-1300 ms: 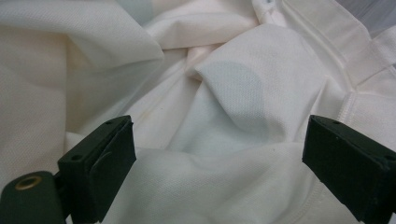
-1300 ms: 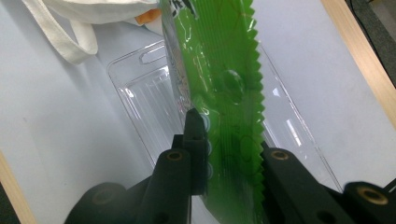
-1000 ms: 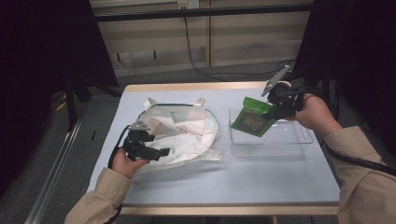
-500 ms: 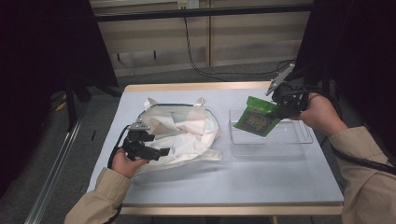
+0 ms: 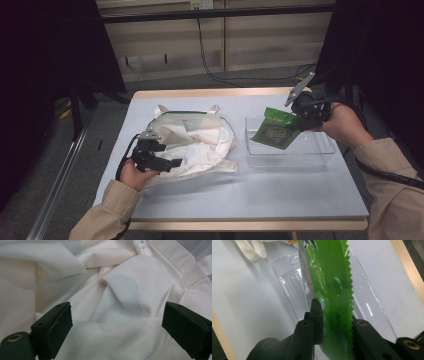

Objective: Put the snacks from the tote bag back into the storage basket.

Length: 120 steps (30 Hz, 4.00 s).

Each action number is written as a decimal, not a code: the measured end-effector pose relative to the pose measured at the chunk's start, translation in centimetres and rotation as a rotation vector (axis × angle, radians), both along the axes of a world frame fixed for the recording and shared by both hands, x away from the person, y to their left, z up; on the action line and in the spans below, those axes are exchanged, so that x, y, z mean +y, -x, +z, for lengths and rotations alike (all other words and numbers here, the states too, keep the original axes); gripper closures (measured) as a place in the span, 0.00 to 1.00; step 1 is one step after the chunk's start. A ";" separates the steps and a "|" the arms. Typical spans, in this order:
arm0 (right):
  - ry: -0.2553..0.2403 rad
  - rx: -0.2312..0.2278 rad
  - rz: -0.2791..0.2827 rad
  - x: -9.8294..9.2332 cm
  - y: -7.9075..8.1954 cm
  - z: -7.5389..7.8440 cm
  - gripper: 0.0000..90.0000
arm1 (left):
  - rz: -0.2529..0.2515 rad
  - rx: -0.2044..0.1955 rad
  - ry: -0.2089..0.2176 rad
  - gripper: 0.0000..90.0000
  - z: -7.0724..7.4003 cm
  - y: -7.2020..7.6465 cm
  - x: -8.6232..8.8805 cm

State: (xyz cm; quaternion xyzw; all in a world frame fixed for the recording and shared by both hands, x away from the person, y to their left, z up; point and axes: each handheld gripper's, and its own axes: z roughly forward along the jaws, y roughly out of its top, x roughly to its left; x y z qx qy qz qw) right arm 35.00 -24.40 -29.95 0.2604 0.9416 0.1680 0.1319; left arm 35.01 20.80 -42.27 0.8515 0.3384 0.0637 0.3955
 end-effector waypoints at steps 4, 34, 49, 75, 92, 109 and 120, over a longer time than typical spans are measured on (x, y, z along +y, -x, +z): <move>-0.001 0.007 -0.003 0.2 0.1 -0.1 0.88 | -0.001 -0.001 0.004 0.10 0.0 0.0 0.0; 0.034 0.017 0.005 0.9 -2.1 -1.6 0.87 | -0.005 -0.003 0.002 0.10 0.0 -0.1 -0.1; 0.058 0.032 -0.004 1.3 -4.0 -2.6 0.87 | -0.001 0.002 0.002 0.10 -0.1 -0.2 0.0; 0.075 0.051 -0.023 0.9 -6.1 -3.7 0.87 | 0.003 -0.001 0.011 0.10 -0.1 -0.2 0.0; 0.089 0.059 -0.006 1.7 -7.4 -4.4 0.87 | -0.002 -0.002 0.003 0.10 -0.2 -0.2 -0.1; 0.098 0.051 0.016 2.2 -7.9 -4.8 0.86 | -0.014 -0.004 -0.010 0.10 -0.1 -0.1 -0.5; 0.082 0.025 0.001 2.4 -8.2 -4.8 0.84 | -0.016 -0.001 -0.010 0.10 -0.1 0.0 -0.5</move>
